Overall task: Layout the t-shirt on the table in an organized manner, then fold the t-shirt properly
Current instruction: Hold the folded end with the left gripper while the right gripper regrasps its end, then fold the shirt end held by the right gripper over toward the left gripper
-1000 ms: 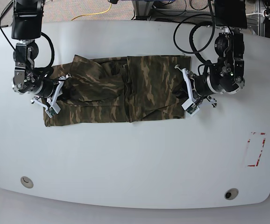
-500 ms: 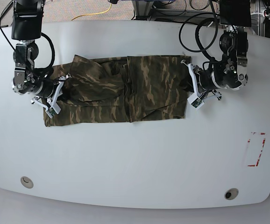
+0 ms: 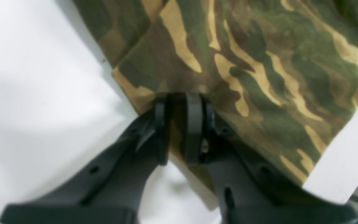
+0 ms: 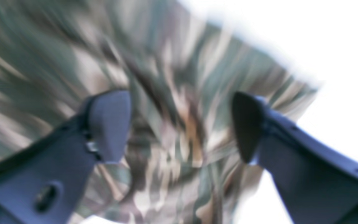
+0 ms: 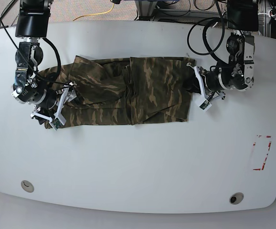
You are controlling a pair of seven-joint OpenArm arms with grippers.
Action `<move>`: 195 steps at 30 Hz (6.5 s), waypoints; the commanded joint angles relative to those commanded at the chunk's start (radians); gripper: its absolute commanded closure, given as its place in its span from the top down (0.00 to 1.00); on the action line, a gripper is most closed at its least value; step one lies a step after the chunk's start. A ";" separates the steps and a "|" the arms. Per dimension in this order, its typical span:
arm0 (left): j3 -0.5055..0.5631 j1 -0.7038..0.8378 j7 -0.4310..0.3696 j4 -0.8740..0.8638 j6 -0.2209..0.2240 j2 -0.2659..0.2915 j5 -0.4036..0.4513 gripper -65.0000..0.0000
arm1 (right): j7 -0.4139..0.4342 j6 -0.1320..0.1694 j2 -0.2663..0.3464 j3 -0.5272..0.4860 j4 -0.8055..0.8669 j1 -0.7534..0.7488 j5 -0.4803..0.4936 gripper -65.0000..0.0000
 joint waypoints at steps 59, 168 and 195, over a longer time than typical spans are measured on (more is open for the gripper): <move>0.000 0.005 0.000 -0.002 0.000 -0.017 0.000 0.11 | -0.150 0.000 0.031 0.255 -0.611 0.089 0.393 1.00; -0.002 -0.025 -0.015 -0.014 0.000 0.026 0.078 0.11 | -0.239 -0.062 -0.437 -0.715 0.224 0.199 -0.029 0.82; -0.193 -0.058 -0.012 0.259 0.000 0.025 0.077 0.11 | -0.230 -0.059 -0.319 -0.707 0.133 0.193 -0.032 0.82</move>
